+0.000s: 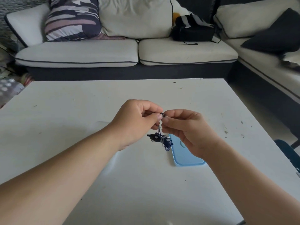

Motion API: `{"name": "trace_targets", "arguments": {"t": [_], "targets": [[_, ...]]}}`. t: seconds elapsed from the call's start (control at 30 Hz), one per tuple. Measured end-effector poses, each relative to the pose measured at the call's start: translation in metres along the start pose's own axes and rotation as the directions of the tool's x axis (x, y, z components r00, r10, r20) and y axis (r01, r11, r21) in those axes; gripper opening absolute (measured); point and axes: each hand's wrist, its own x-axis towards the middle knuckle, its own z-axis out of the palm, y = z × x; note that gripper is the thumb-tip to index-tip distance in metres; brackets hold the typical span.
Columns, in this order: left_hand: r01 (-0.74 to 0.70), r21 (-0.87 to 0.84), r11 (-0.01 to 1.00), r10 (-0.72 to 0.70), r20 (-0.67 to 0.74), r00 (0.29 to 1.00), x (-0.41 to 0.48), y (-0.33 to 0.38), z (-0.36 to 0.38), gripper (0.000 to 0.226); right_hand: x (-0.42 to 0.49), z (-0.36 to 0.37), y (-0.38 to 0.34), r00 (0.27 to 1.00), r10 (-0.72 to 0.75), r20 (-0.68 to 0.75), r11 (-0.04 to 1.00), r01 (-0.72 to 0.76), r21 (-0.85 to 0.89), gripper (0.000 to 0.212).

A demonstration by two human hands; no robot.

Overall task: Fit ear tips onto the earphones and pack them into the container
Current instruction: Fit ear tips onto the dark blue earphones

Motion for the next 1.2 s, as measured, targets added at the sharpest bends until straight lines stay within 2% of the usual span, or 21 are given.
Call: {"name": "trace_targets", "arguments": {"t": [0.43,0.67,0.83,1.03,1.1,1.2], "targets": [[-0.026,0.079,0.996,0.025,0.017,1.0,-0.0003,0.0002,-0.0007,0.012,-0.0013,-0.0012,-0.0017,0.999,0.047,-0.006,0.995,-0.047,0.087,0.015],[-0.025,0.06,0.998,0.025,-0.004,1.0,-0.0005,0.0008,-0.0004,0.013,0.0004,-0.0025,-0.0006,0.999,0.047,0.014,0.987,-0.049,0.152,0.013],[-0.029,0.046,0.999,0.029,0.006,1.0,-0.0007,0.0012,-0.0007,0.013,0.002,-0.0027,0.0015,0.99,0.098,0.097,0.974,-0.115,0.195,0.006],[-0.042,0.037,0.998,0.041,0.011,0.999,-0.0003,0.0019,0.0005,0.014,0.0034,-0.003,0.0023,0.973,0.164,0.165,0.935,-0.206,0.287,0.01],[-0.047,0.024,0.999,0.047,0.011,0.999,0.0003,0.0026,0.0009,0.014,0.0038,-0.0027,0.0024,0.972,0.166,0.167,0.924,-0.213,0.319,0.009],[-0.052,0.038,0.998,0.052,0.007,0.999,0.0011,0.002,0.0024,0.014,0.0051,-0.0034,0.0038,0.977,0.137,0.165,0.946,-0.179,0.272,0.01]]}}
